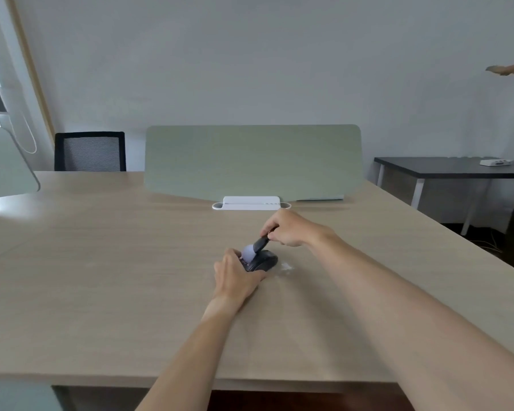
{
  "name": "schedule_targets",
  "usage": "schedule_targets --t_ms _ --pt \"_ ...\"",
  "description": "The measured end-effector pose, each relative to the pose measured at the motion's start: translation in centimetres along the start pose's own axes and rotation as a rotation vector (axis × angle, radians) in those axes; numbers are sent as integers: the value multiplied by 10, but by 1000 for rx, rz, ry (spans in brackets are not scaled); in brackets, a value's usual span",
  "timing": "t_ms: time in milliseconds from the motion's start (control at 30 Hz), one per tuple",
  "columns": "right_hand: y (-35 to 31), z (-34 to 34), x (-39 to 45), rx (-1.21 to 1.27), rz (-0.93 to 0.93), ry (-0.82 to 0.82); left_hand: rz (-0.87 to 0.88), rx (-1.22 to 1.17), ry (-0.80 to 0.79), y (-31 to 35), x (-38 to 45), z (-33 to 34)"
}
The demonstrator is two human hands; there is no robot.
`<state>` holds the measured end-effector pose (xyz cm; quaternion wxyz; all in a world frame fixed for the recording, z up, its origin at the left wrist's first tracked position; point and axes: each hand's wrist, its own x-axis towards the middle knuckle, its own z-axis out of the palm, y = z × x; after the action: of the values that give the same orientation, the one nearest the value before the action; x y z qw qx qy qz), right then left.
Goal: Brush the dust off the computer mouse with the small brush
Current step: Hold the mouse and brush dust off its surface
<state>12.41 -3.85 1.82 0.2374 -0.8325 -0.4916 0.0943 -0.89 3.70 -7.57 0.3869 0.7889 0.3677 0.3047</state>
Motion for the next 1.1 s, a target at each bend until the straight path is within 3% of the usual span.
schedule_targets --t_ms 167,400,667,867,1100 --pt "15 -17 2 -126 61 26 75 60 5 -8 7 -4" --pt "8 -12 5 90 -5 27 105 98 17 -5 11 -7" --pt "30 -16 5 -39 -19 -7 150 133 14 -4 11 -11" --pt "19 -14 4 88 -81 18 201 183 -1 -3 13 -14" --pt "30 -22 -6 -86 -4 -48 220 178 -97 -2 16 -20"
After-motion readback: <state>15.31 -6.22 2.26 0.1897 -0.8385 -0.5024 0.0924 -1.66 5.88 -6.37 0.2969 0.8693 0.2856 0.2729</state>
